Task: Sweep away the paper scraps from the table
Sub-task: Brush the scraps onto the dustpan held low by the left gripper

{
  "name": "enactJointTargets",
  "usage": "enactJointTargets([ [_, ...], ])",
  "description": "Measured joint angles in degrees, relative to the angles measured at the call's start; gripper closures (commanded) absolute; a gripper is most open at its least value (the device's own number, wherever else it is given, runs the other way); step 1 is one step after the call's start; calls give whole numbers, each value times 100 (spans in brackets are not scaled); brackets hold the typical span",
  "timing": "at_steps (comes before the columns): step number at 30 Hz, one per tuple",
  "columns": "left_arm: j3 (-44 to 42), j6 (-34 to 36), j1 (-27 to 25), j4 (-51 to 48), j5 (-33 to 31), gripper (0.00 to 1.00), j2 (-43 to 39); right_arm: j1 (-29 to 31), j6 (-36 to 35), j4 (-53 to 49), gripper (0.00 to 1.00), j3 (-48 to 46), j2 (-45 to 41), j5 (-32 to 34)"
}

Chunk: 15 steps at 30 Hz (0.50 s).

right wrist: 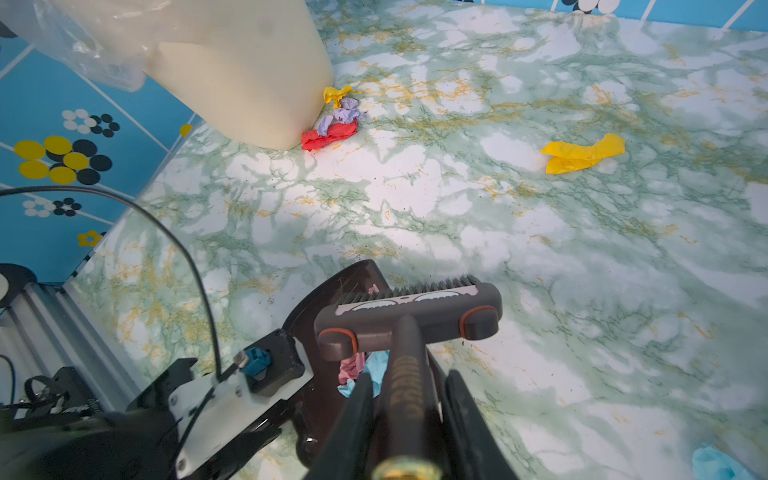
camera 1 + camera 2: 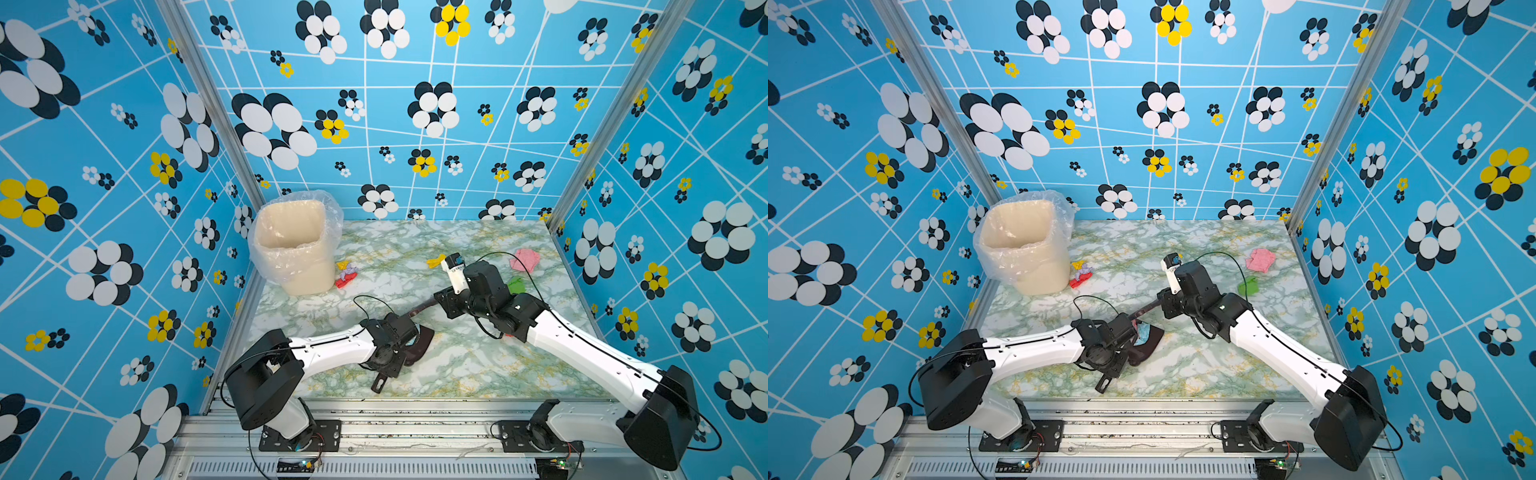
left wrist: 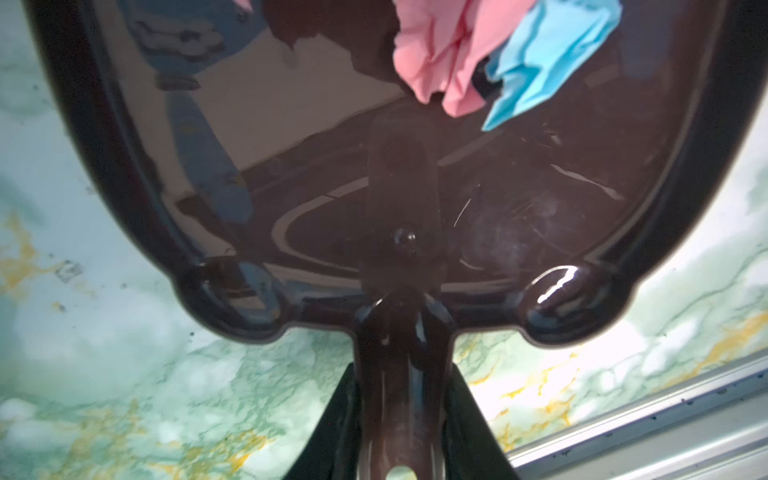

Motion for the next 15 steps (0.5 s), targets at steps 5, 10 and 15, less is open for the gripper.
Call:
enactJointTargets([
  [5,55,55,0,151,72,100,142,0,140,-79,100,-94,-378,221],
  [10,59,72,0,210,87,100,155,-74,299,-289,100,-92,-586,1270],
  [15,59,72,0,254,76,100,144,-195,-72,-476,100,-92,-603,1488],
])
